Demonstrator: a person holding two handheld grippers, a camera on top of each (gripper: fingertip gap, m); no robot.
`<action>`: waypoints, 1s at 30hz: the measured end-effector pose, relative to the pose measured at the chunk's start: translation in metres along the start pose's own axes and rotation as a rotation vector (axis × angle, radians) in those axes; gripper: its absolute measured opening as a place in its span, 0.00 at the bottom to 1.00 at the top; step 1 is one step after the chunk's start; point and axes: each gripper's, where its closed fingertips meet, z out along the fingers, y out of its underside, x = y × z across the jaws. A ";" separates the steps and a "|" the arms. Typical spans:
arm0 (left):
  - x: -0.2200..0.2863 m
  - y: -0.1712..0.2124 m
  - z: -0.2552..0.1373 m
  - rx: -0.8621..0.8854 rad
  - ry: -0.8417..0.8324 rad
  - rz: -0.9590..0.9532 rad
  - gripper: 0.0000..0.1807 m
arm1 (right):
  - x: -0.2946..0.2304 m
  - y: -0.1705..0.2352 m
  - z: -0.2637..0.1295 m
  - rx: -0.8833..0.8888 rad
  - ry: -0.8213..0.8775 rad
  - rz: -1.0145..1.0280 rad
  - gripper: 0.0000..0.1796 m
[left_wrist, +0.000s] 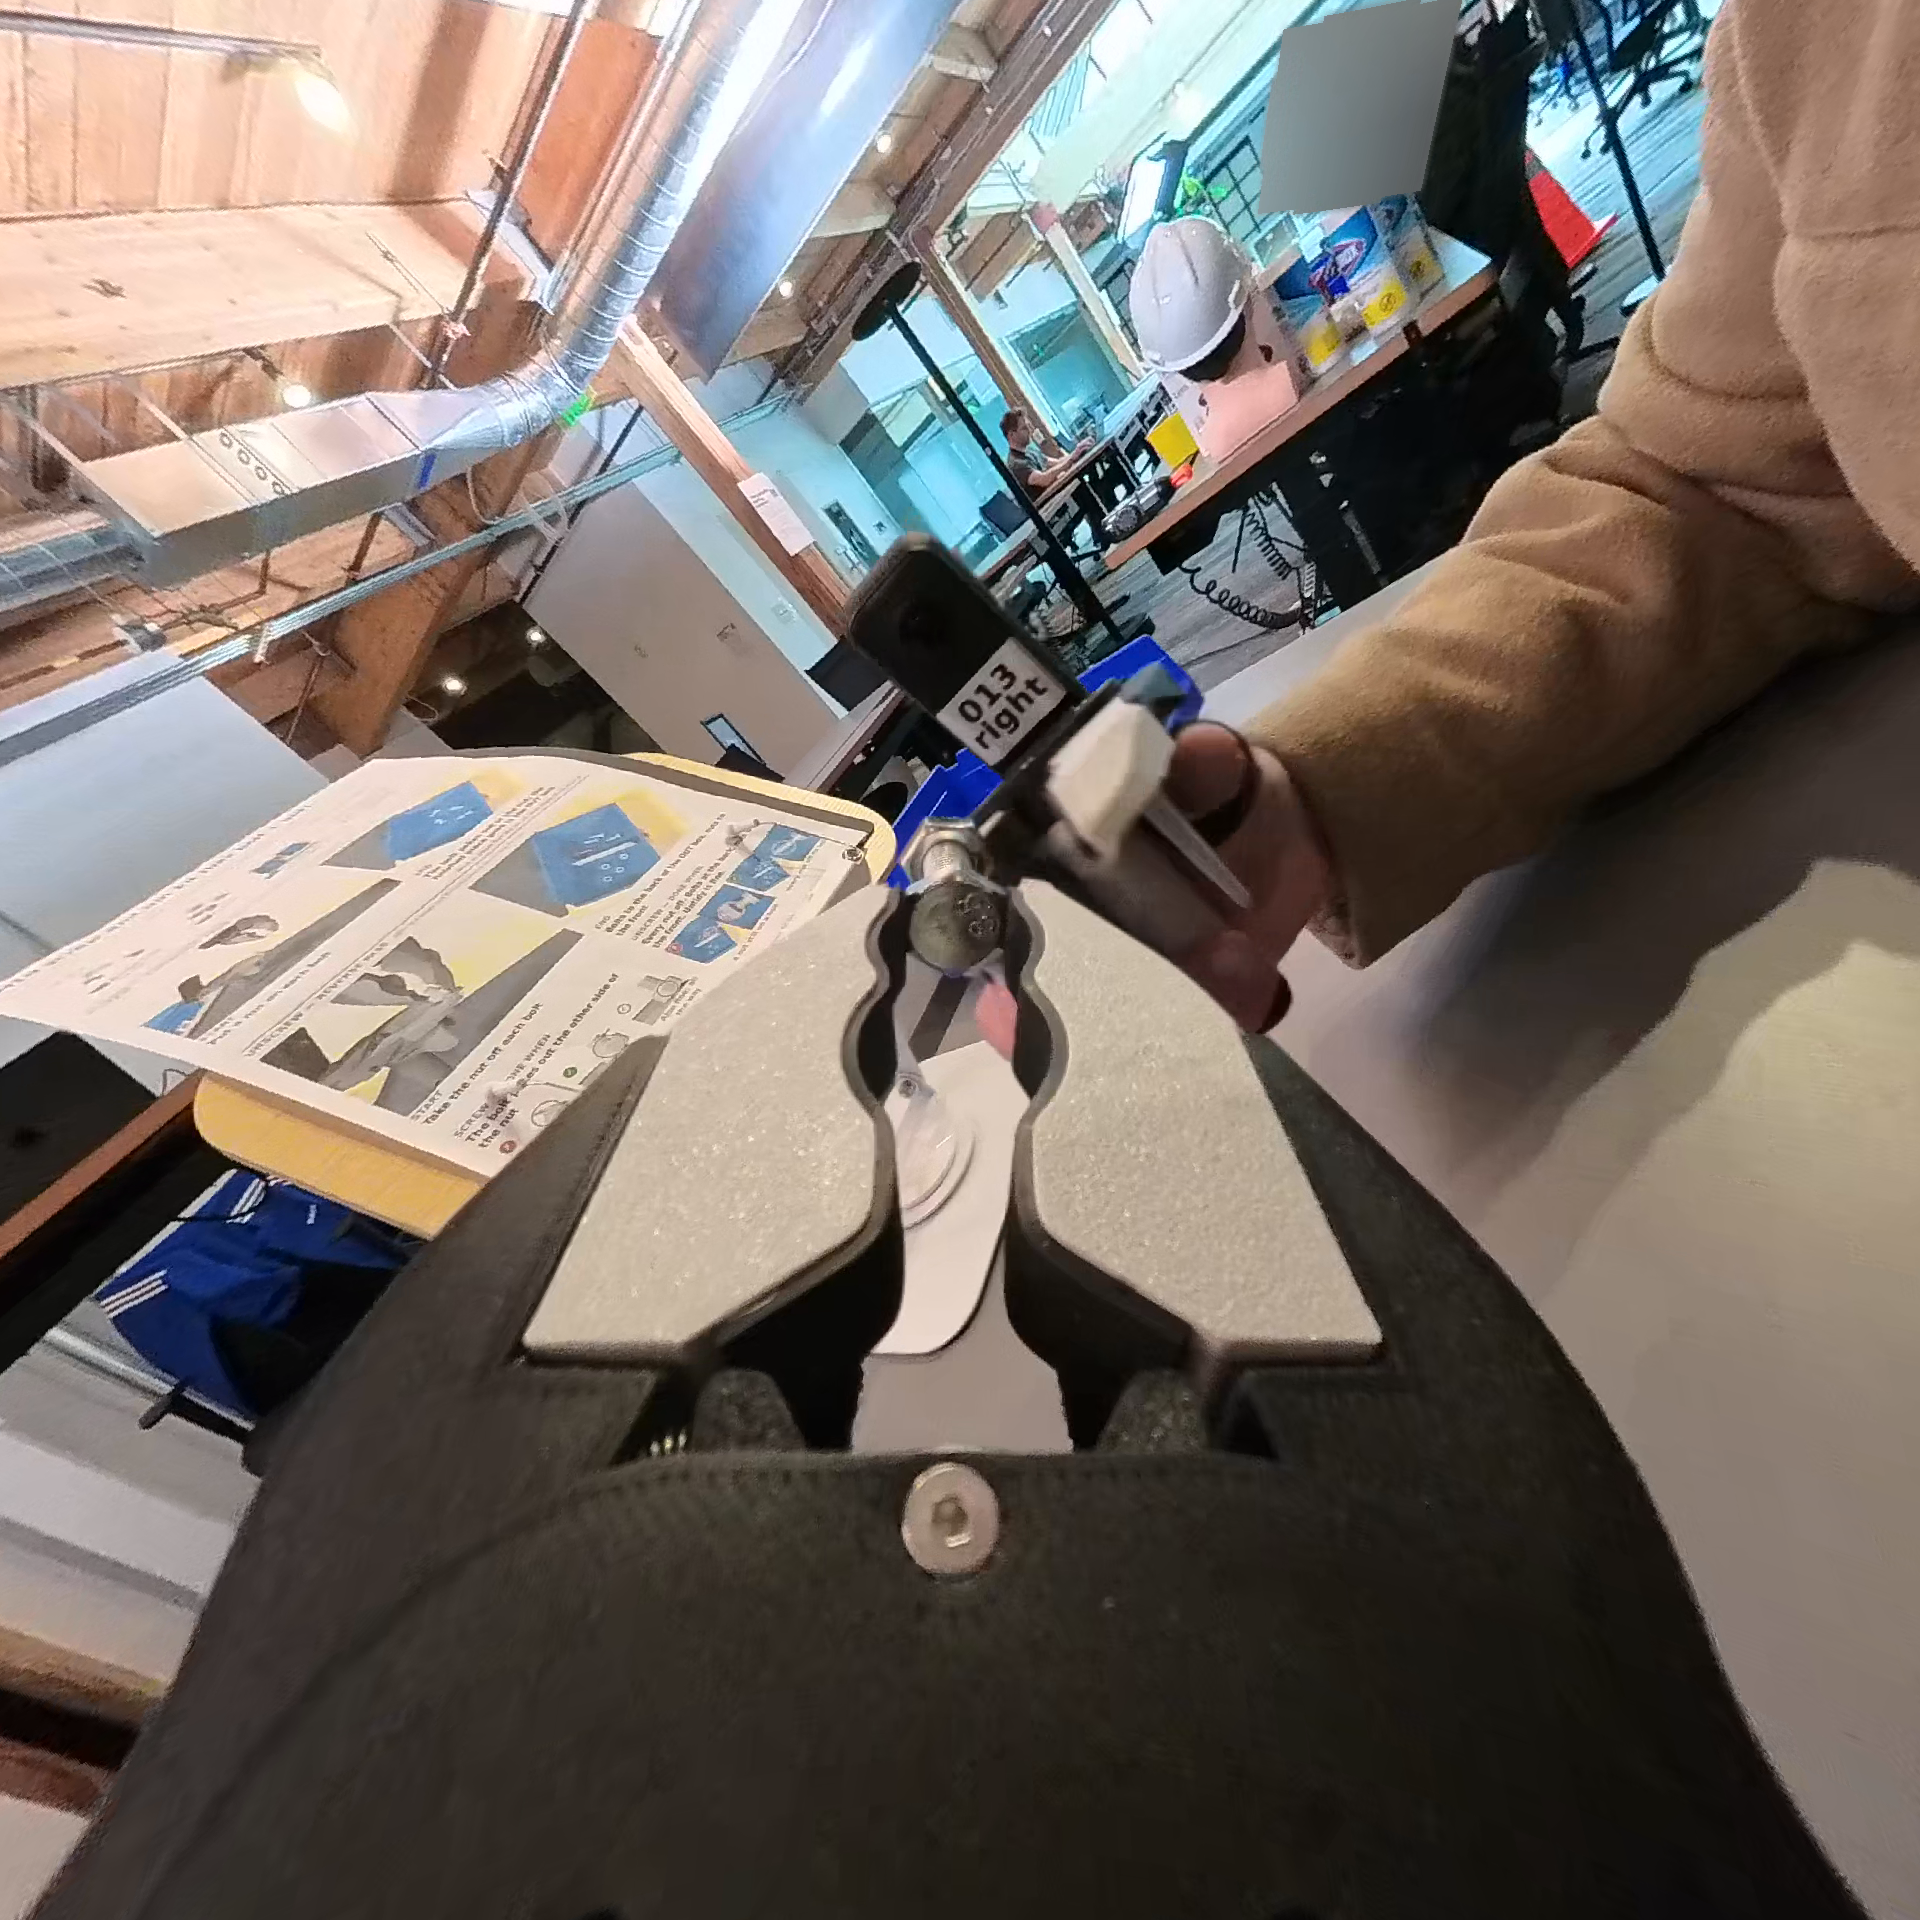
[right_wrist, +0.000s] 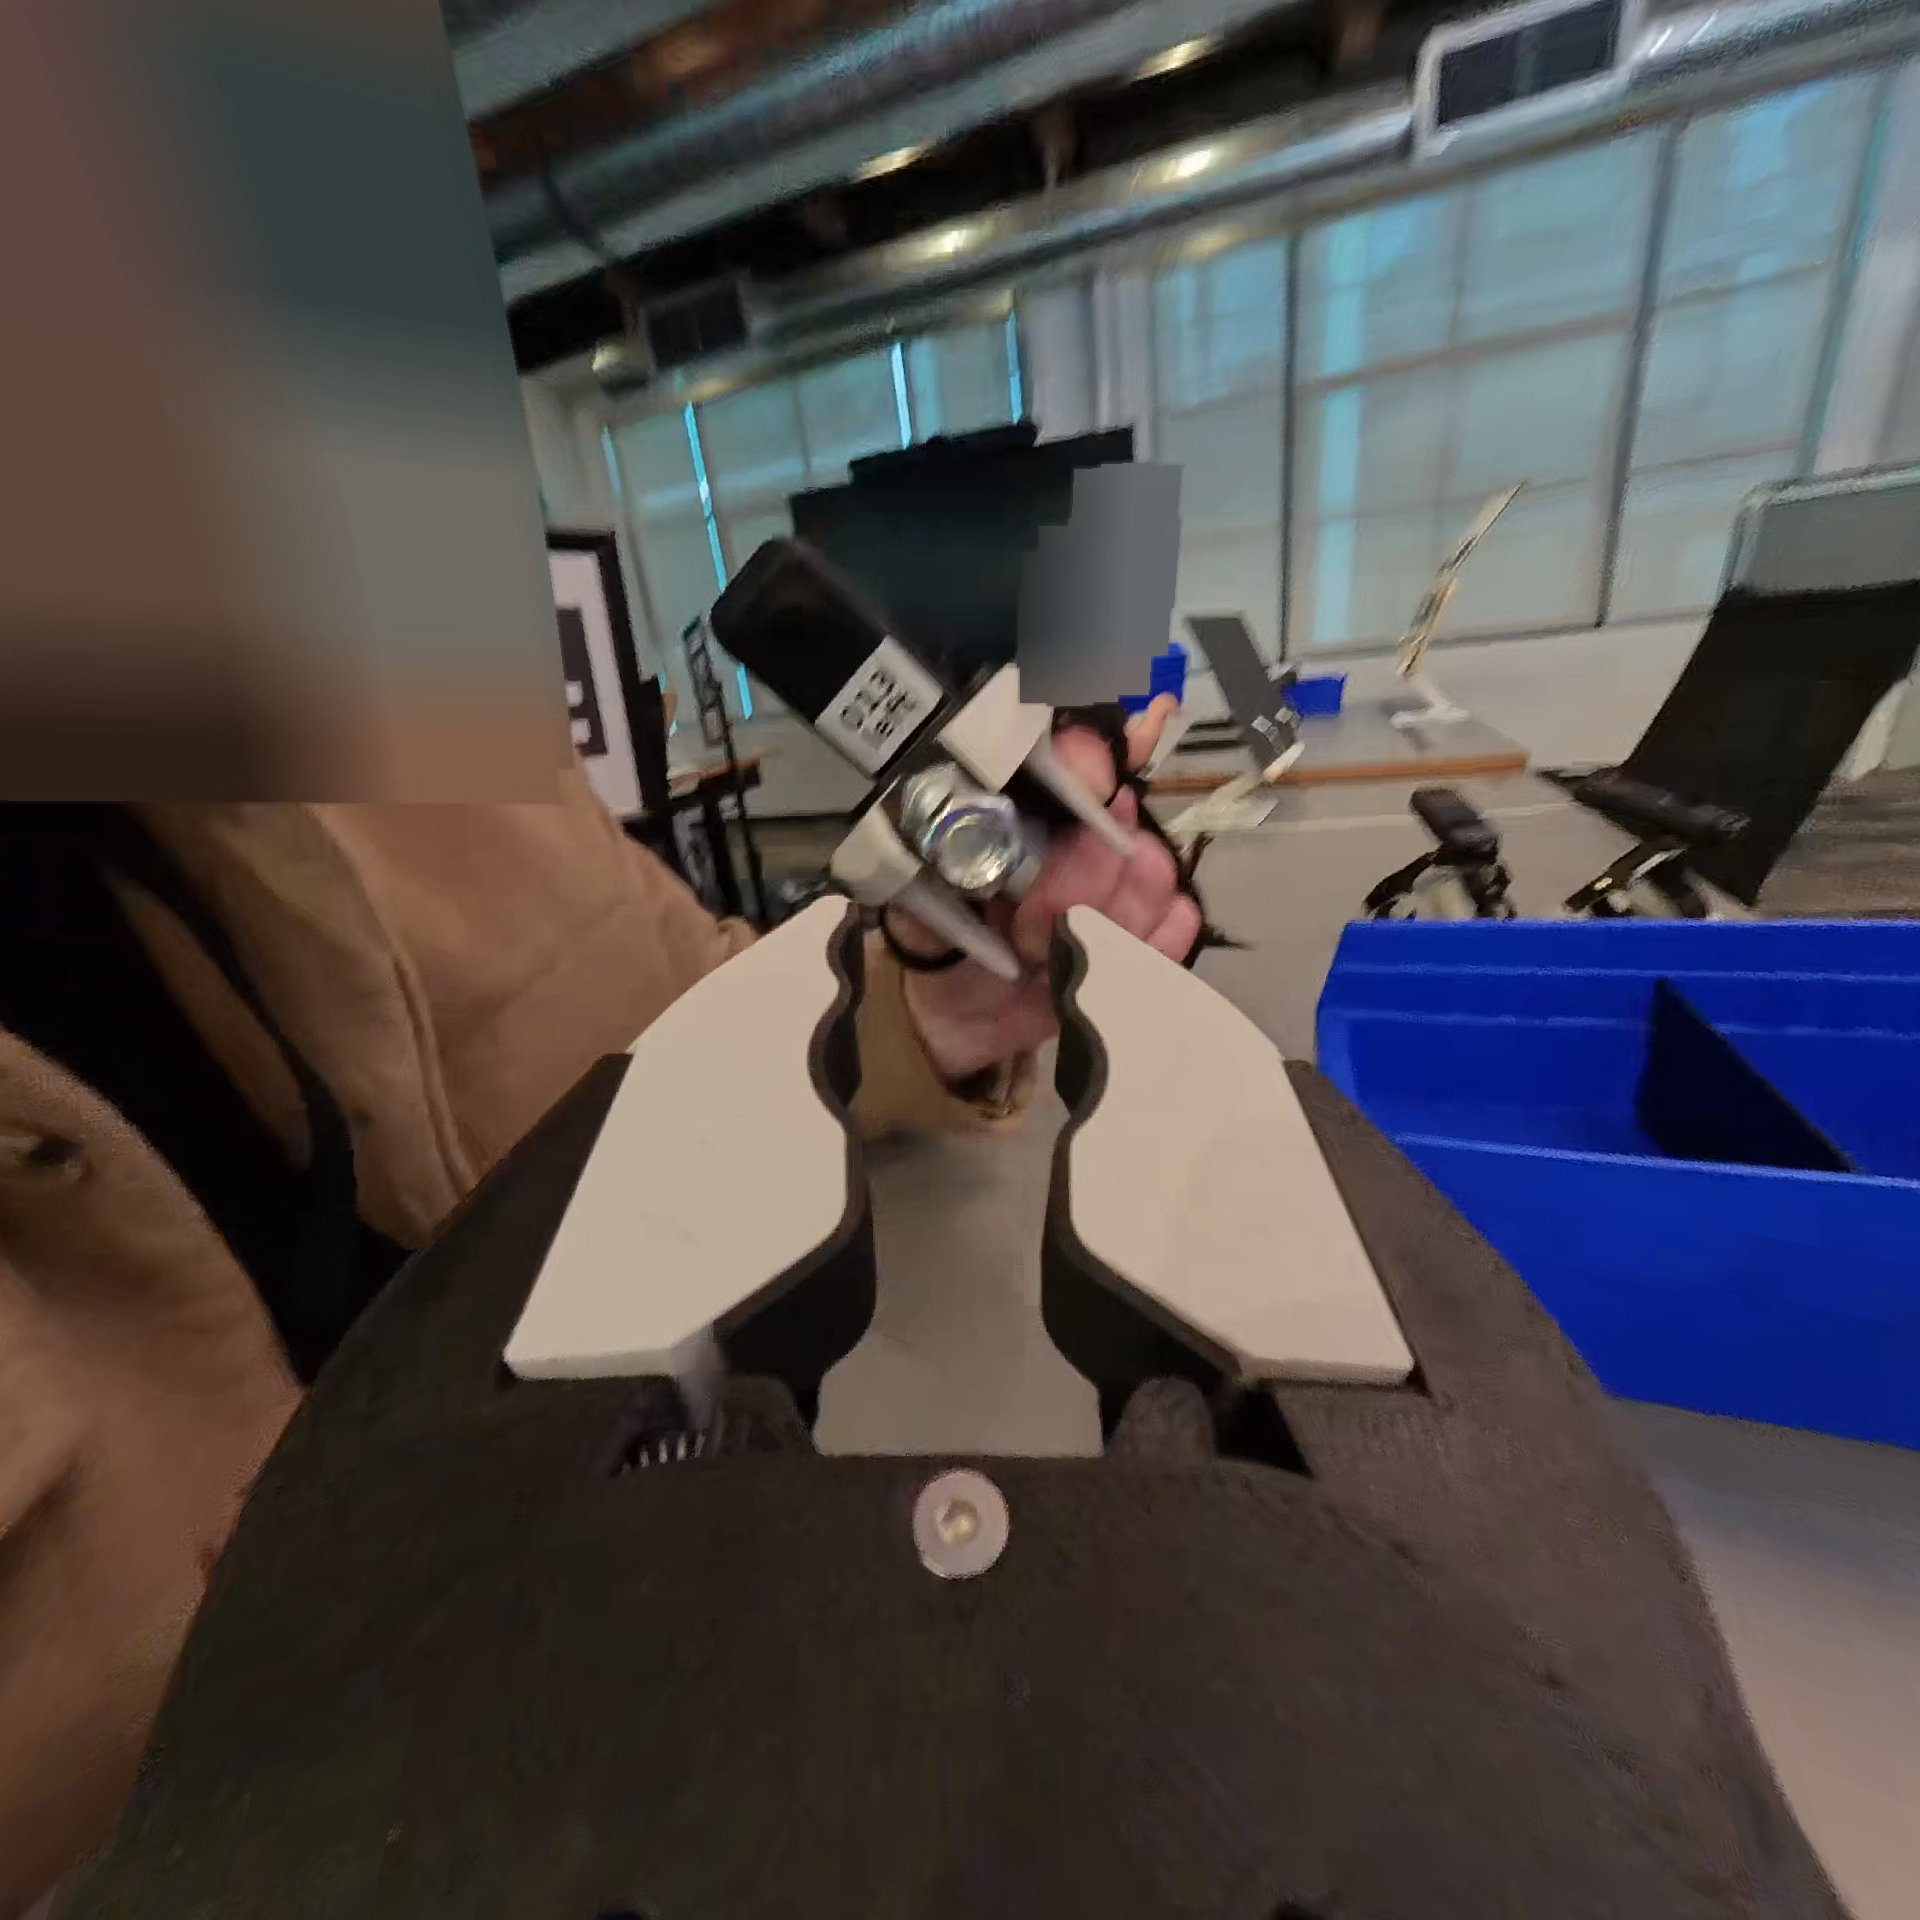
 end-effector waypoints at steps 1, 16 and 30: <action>0.001 0.000 0.001 0.000 0.005 -0.001 0.09 | 0.002 -0.006 -0.002 0.030 0.019 -0.009 0.20; 0.003 0.001 0.002 0.011 0.015 -0.034 0.09 | 0.005 -0.008 -0.008 0.028 0.037 -0.036 0.19; 0.003 0.000 0.002 0.039 0.025 -0.080 0.09 | -0.001 -0.011 -0.005 0.057 0.008 -0.034 0.21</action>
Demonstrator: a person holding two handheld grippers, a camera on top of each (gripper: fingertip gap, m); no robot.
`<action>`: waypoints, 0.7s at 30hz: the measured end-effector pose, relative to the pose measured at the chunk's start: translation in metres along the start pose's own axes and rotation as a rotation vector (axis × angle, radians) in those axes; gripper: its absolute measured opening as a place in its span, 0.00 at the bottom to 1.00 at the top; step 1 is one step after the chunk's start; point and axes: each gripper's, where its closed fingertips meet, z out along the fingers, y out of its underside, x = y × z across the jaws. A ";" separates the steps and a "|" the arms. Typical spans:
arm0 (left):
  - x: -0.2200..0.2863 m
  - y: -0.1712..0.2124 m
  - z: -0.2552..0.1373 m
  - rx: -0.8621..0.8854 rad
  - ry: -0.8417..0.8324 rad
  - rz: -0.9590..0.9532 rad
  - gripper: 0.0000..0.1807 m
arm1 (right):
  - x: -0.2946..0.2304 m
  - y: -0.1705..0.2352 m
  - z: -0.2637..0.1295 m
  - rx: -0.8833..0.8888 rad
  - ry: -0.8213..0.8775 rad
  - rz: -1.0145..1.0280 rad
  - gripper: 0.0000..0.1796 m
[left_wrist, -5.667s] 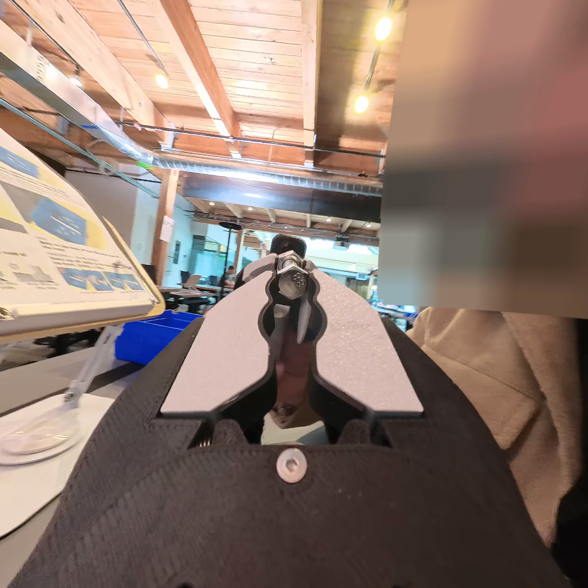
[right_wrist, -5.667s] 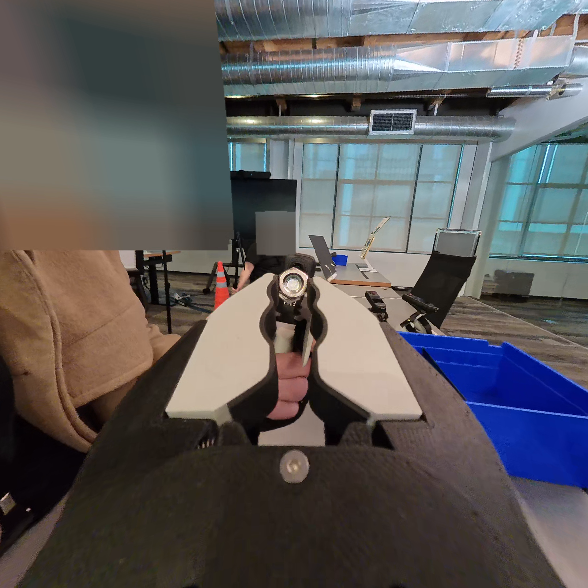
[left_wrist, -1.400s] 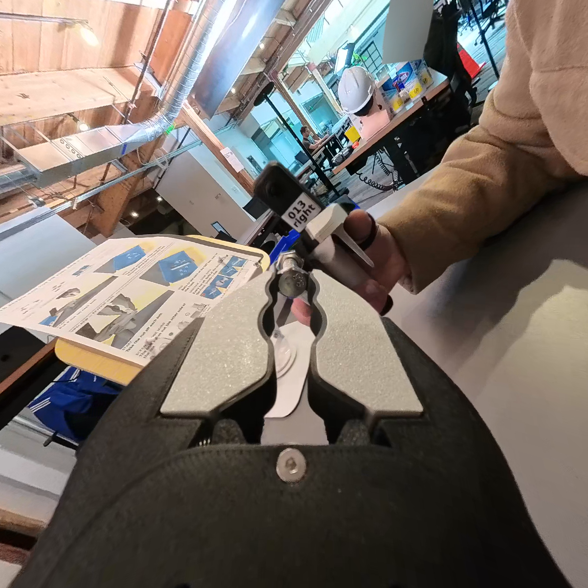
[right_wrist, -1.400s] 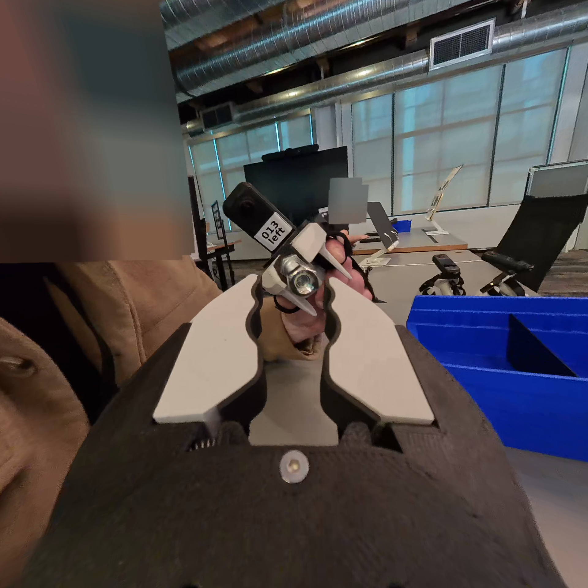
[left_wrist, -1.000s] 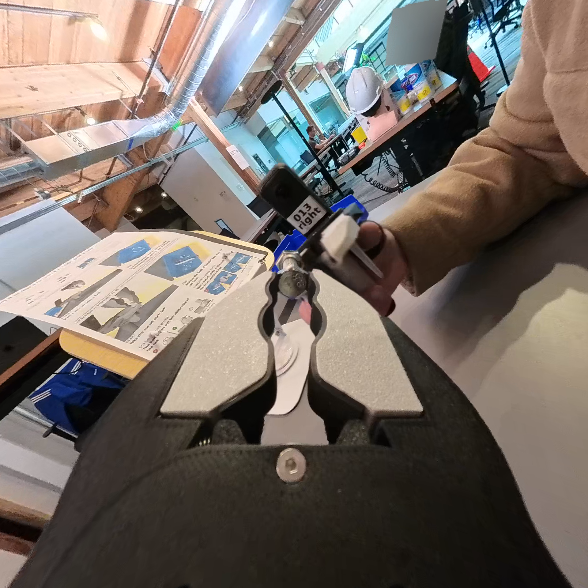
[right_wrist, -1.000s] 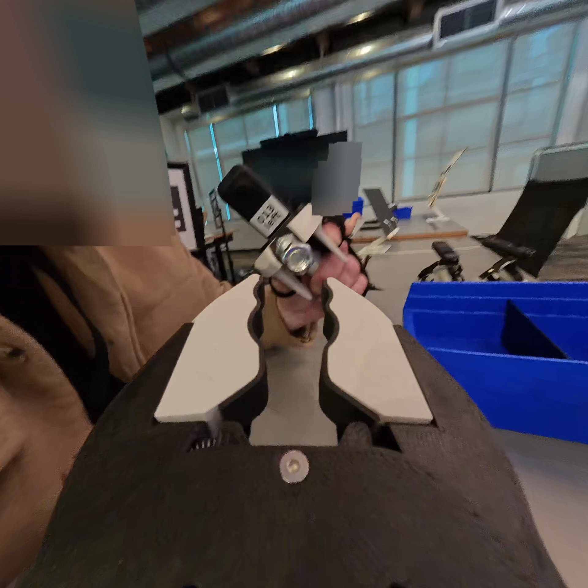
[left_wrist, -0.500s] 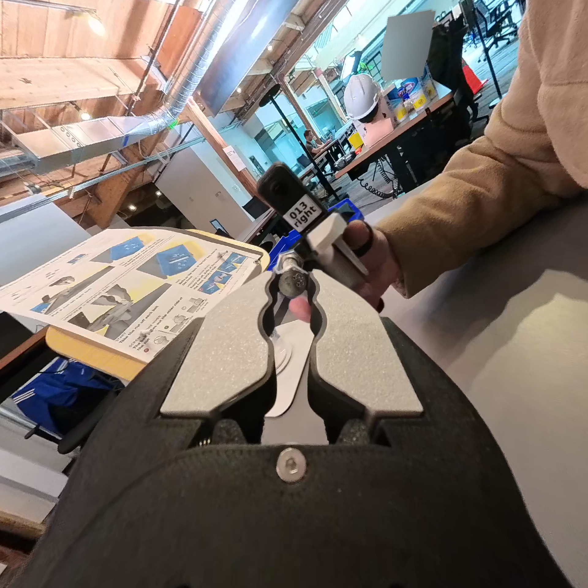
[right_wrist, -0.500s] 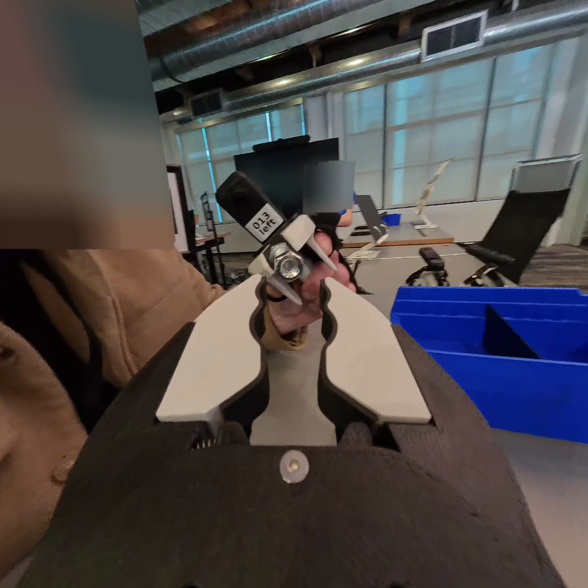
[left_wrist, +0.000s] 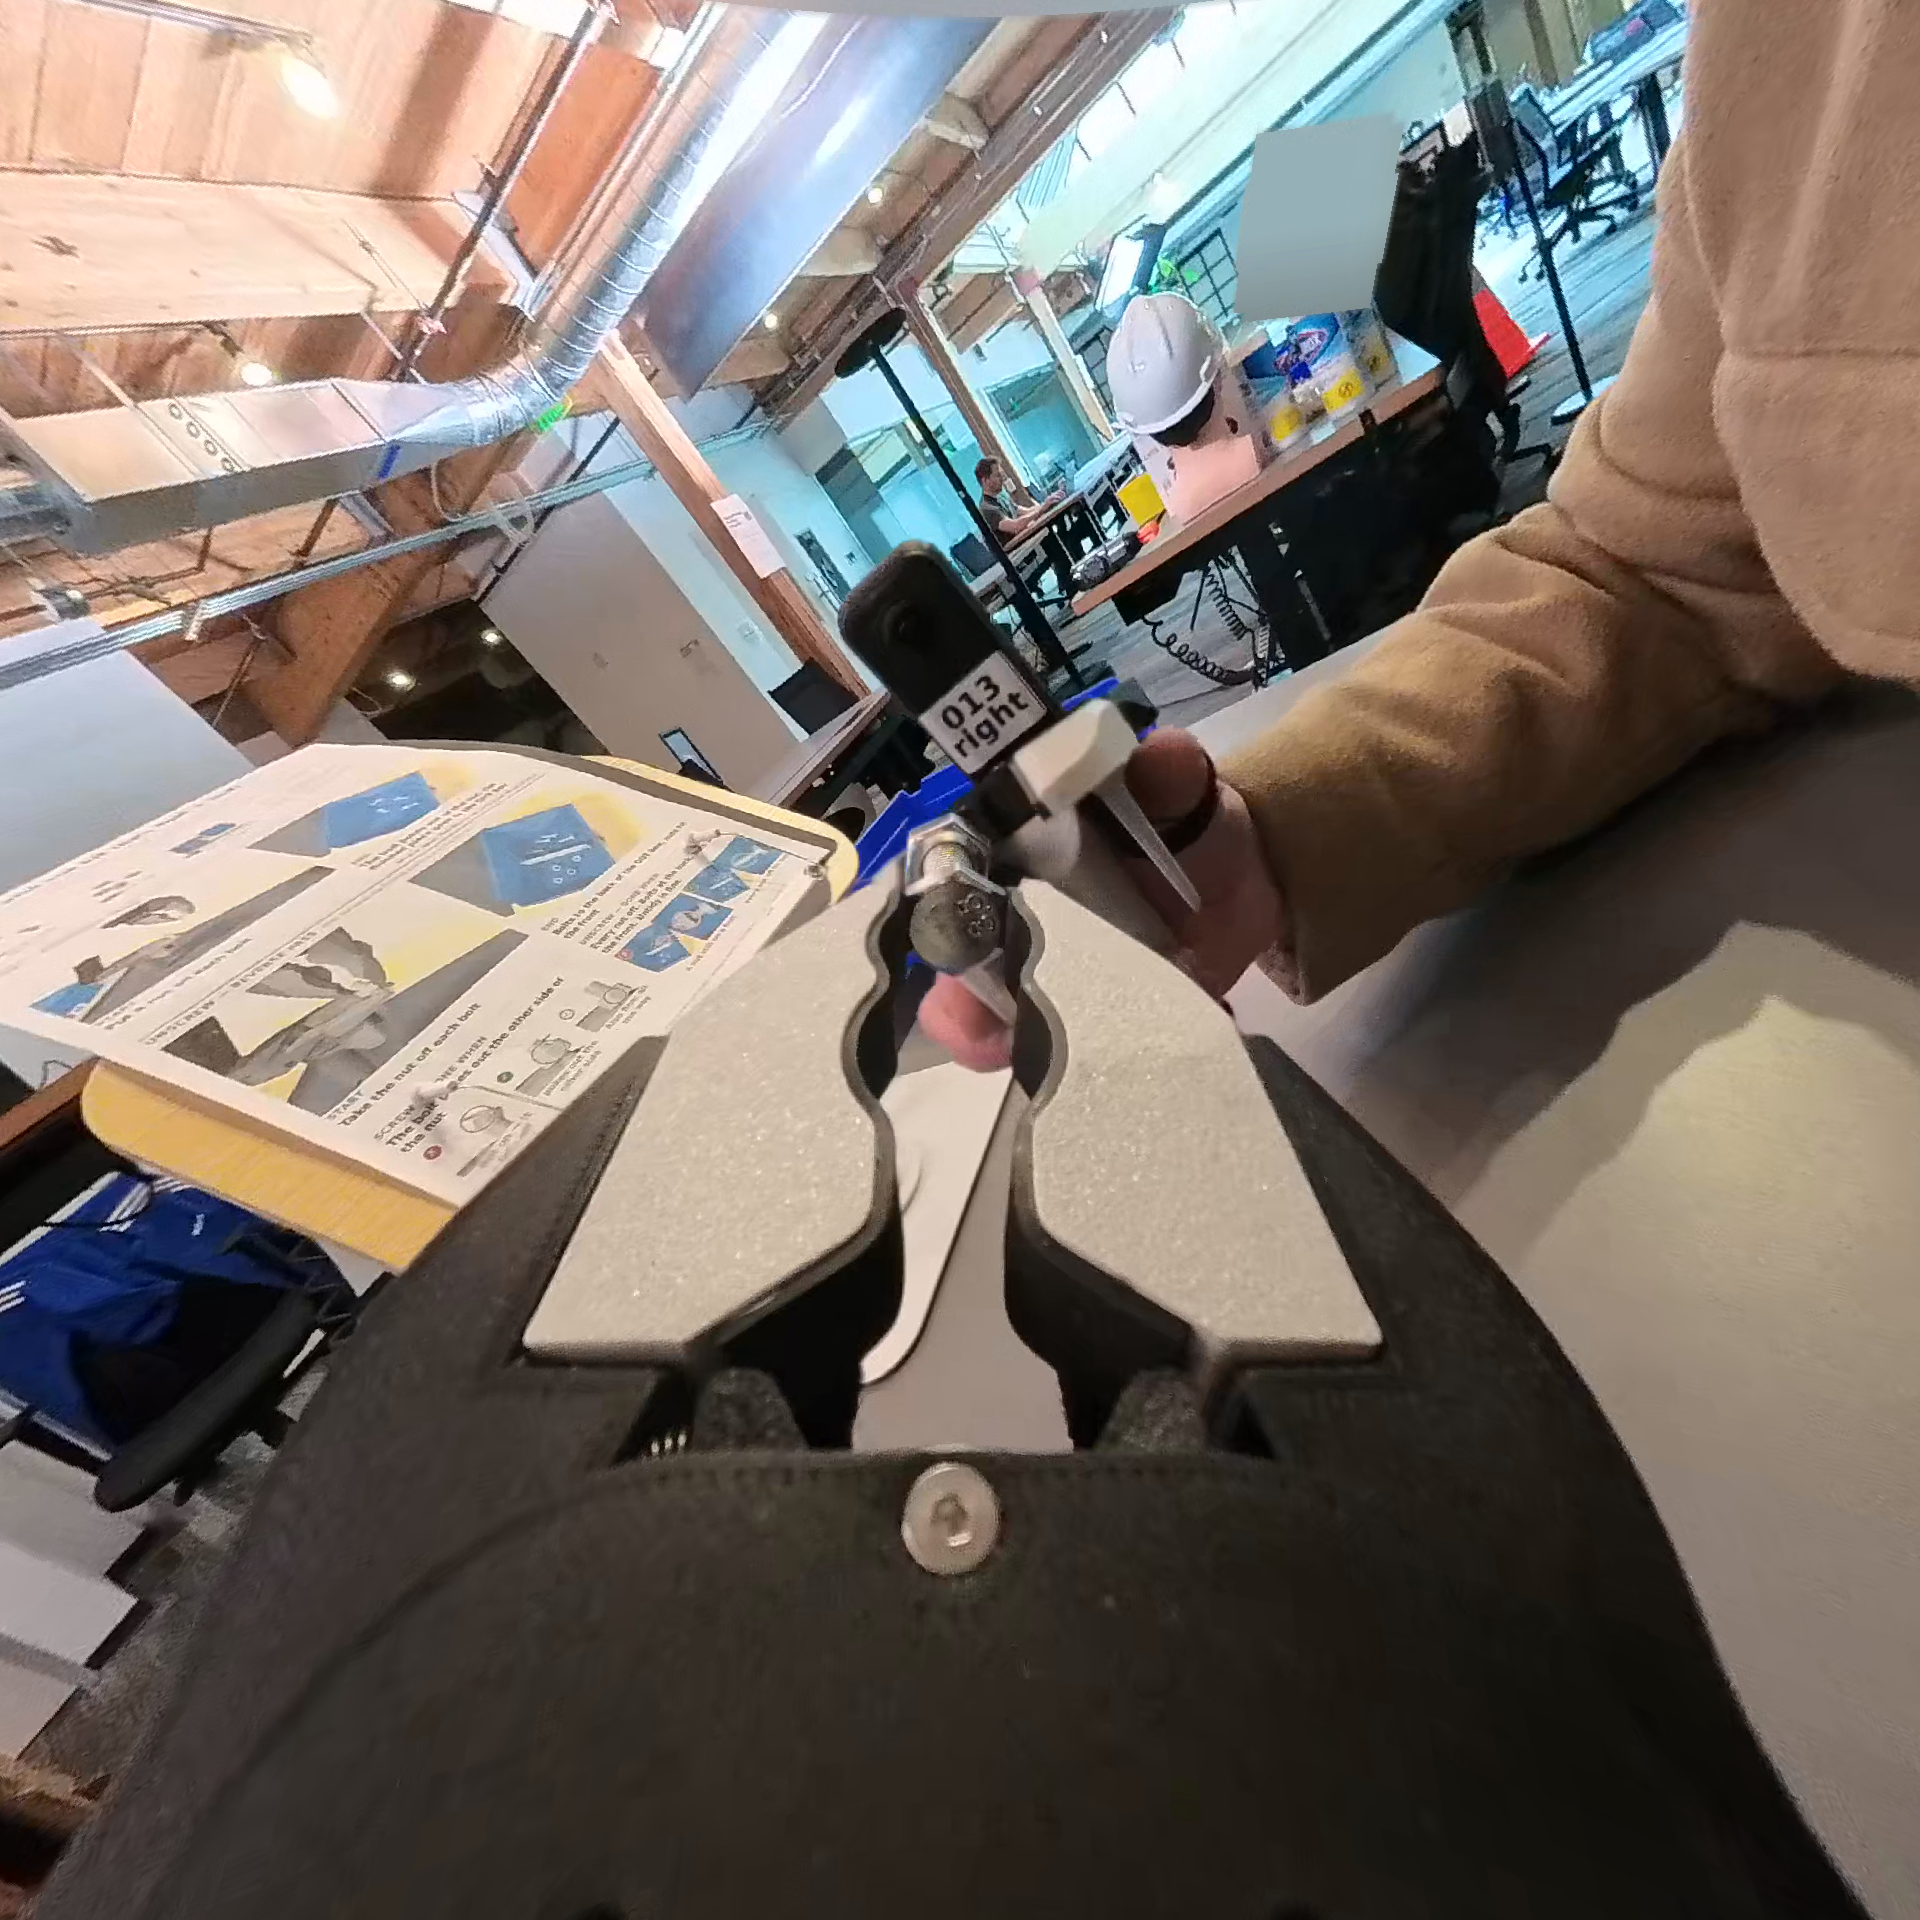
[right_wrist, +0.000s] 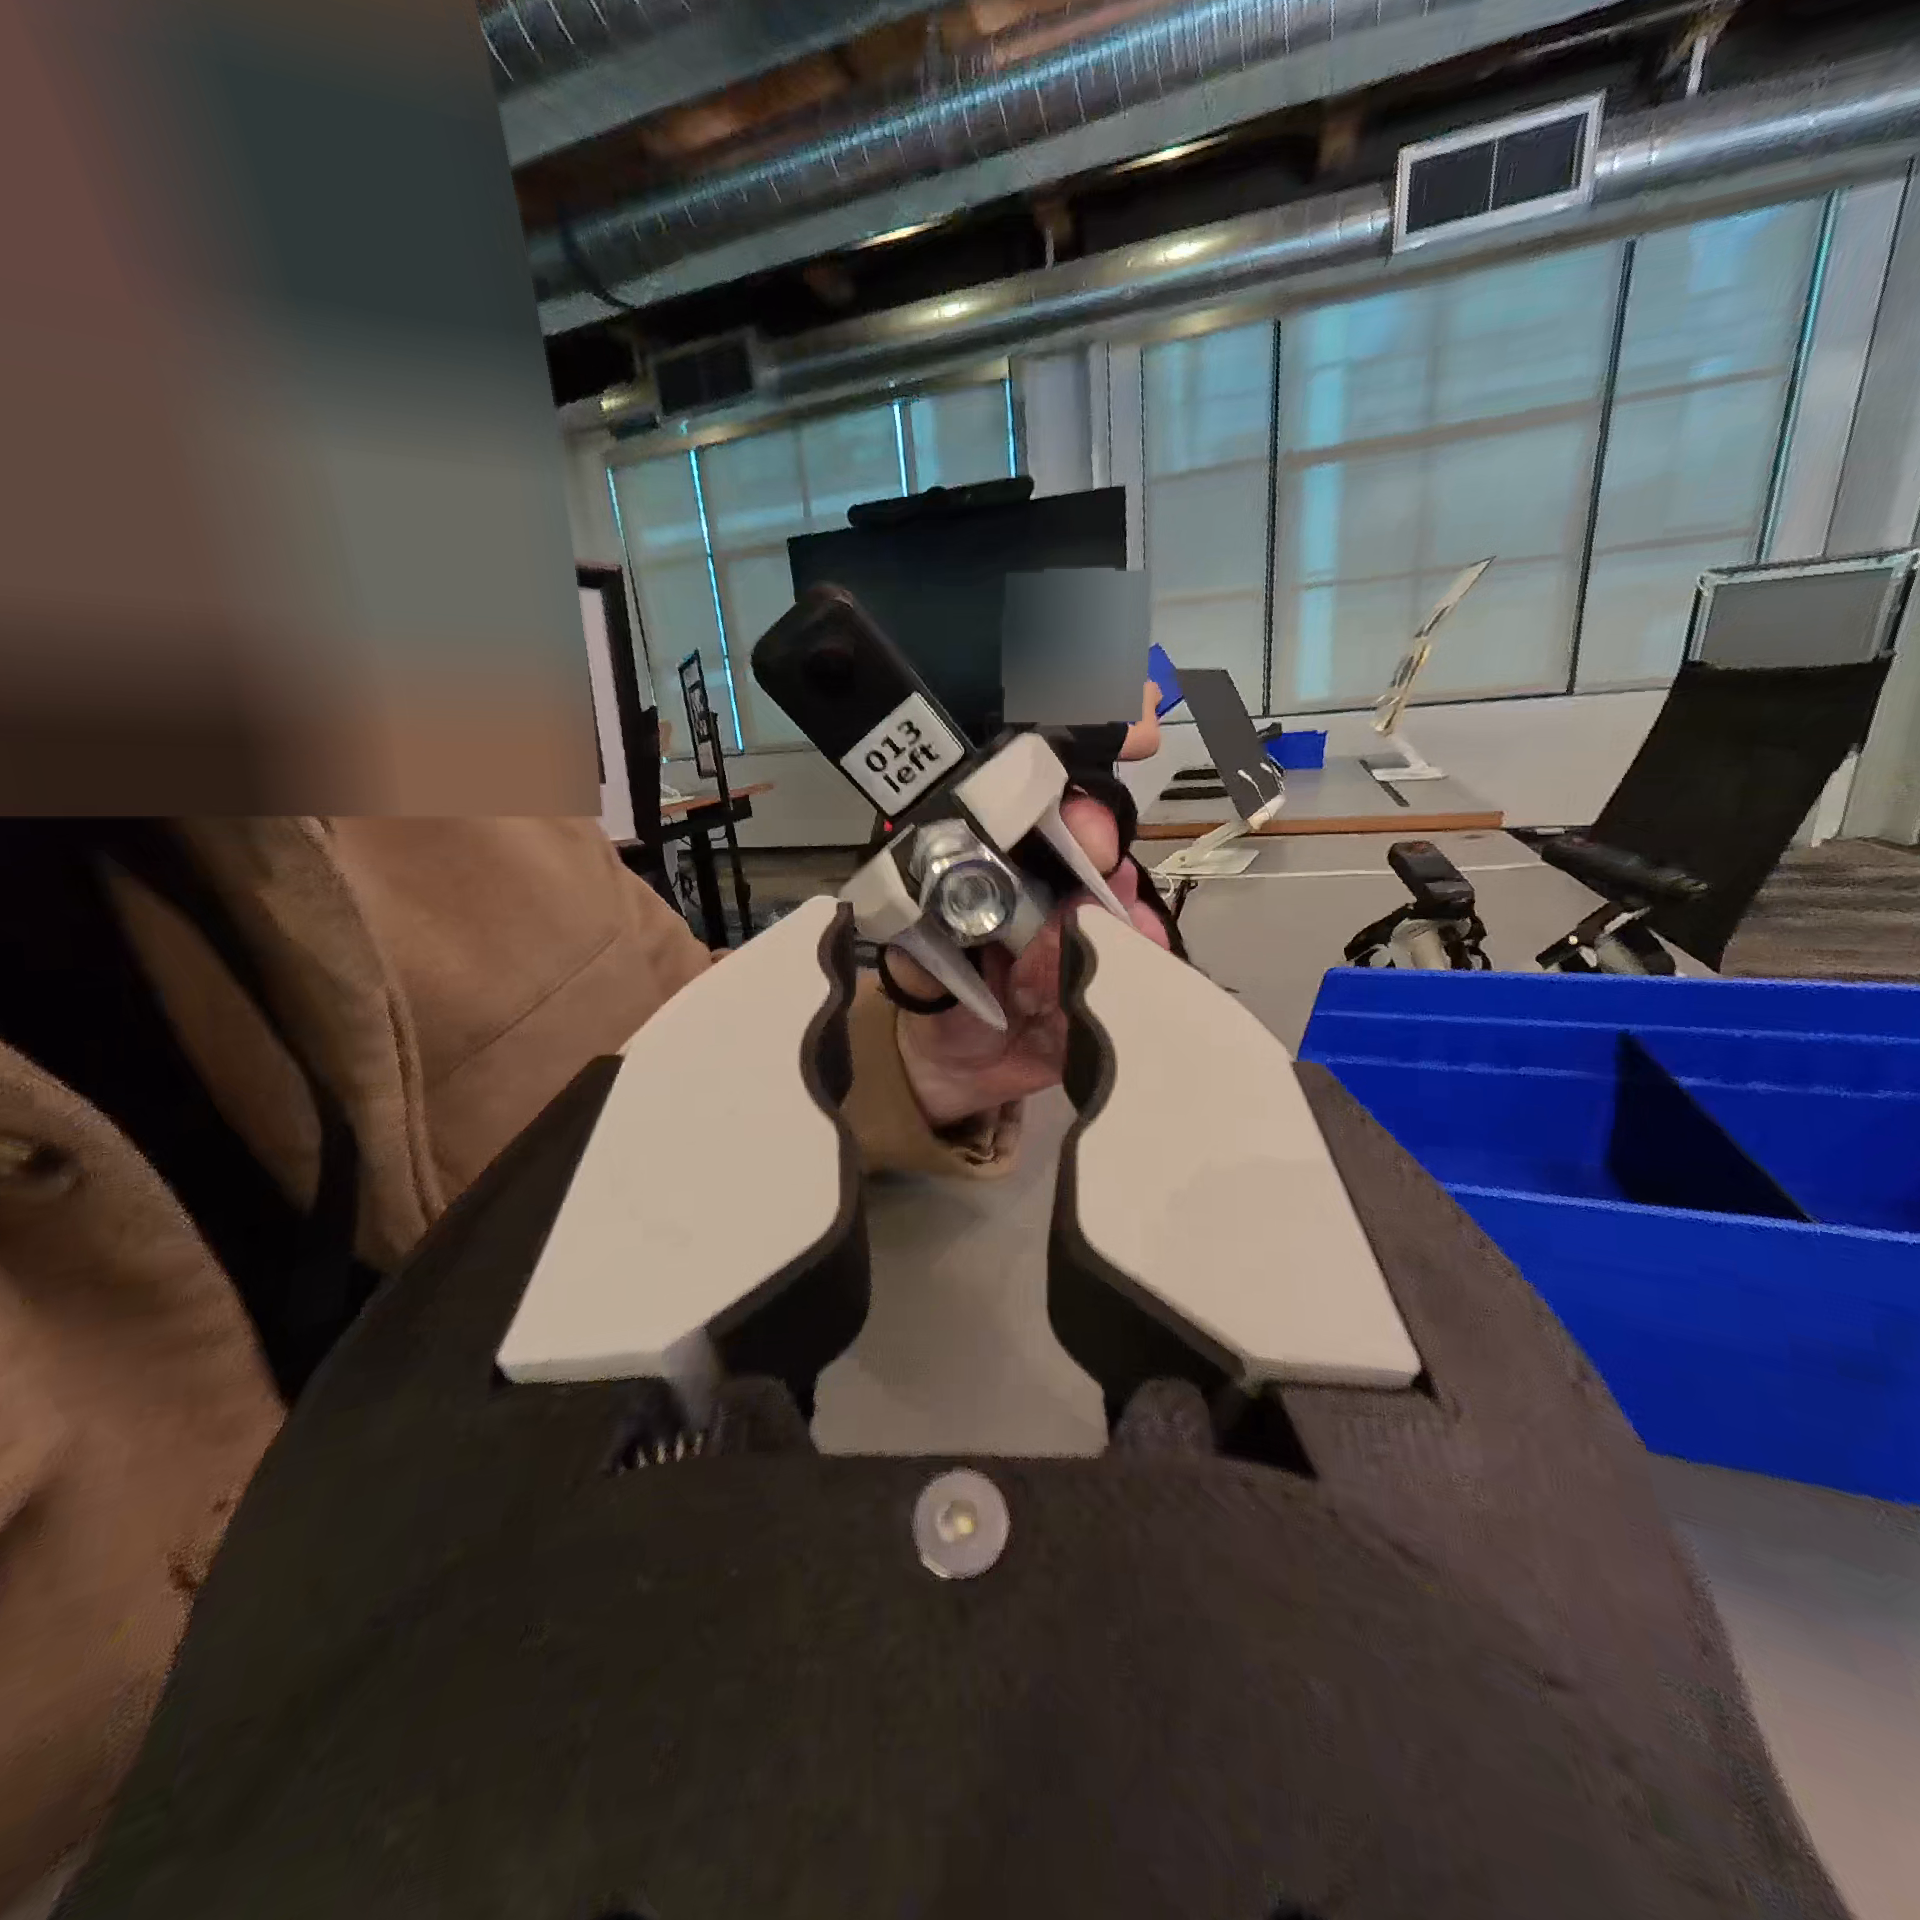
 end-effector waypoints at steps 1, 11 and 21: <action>0.001 0.001 0.001 -0.003 0.001 -0.004 0.09 | -0.002 -0.002 0.001 0.003 -0.005 -0.002 0.21; -0.001 0.000 0.000 0.022 0.005 -0.037 0.09 | -0.017 0.021 0.006 -0.144 -0.103 -0.006 0.10; 0.004 0.001 0.004 0.022 0.025 -0.052 0.09 | -0.010 -0.001 0.007 -0.032 0.004 -0.088 0.19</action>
